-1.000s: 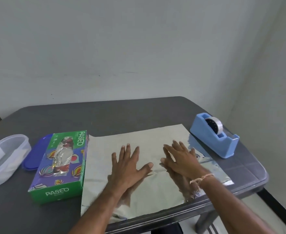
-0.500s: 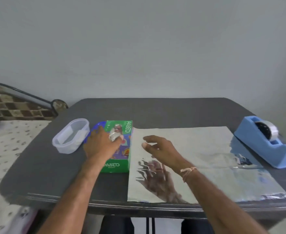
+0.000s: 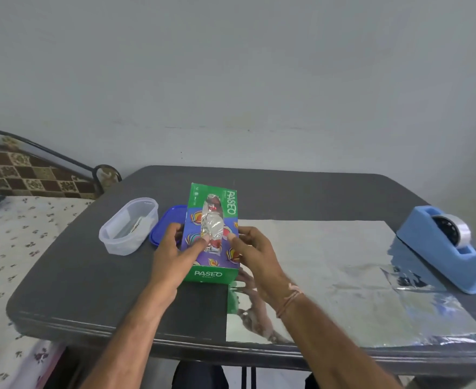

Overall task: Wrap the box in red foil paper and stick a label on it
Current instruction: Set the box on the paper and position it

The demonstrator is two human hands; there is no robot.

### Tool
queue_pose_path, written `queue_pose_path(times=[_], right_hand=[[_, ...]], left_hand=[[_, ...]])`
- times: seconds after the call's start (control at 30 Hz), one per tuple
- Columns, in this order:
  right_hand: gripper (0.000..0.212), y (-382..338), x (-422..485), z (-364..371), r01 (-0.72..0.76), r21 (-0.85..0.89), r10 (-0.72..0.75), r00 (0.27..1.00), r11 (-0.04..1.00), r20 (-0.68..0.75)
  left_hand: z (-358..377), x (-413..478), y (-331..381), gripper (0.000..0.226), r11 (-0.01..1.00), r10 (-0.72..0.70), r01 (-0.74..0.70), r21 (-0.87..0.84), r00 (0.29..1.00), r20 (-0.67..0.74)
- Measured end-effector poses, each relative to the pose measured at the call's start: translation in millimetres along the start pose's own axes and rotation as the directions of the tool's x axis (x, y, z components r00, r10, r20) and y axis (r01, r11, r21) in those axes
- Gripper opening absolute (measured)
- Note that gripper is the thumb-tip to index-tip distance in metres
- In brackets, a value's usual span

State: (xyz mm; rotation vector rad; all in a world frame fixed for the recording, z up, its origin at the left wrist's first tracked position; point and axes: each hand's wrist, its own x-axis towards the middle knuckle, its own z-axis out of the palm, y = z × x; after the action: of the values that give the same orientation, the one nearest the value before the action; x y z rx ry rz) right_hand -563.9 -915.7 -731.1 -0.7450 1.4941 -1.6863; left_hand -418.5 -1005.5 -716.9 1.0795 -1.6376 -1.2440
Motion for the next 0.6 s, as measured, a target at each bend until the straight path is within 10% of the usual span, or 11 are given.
queue_pose_path(times=[0.37, 0.5, 0.6], right_hand=[[0.026, -43.4, -3.2, -63.4, 0.009, 0.385, 0.008, 0.999, 0.923, -0.044], [0.012, -54.9, -18.1, -145.1, 0.019, 0.322, 0.027, 0.990, 0.946, -0.137], [0.021, -55.5, -31.6, -186.6, -0.018, 0.288, 0.073, 0.981, 0.958, -0.180]], left_hand=[[46.3, -10.6, 21.1, 0.048, 0.980, 0.094, -0.046, -0.192, 0.965, 0.244], [94.9, -5.6, -2.2, 0.062, 0.971, 0.056, -0.146, 0.190, 0.909, 0.413], [119.5, -2.4, -23.2, 0.107, 0.662, -0.064, -0.399, 0.635, 0.813, 0.578]])
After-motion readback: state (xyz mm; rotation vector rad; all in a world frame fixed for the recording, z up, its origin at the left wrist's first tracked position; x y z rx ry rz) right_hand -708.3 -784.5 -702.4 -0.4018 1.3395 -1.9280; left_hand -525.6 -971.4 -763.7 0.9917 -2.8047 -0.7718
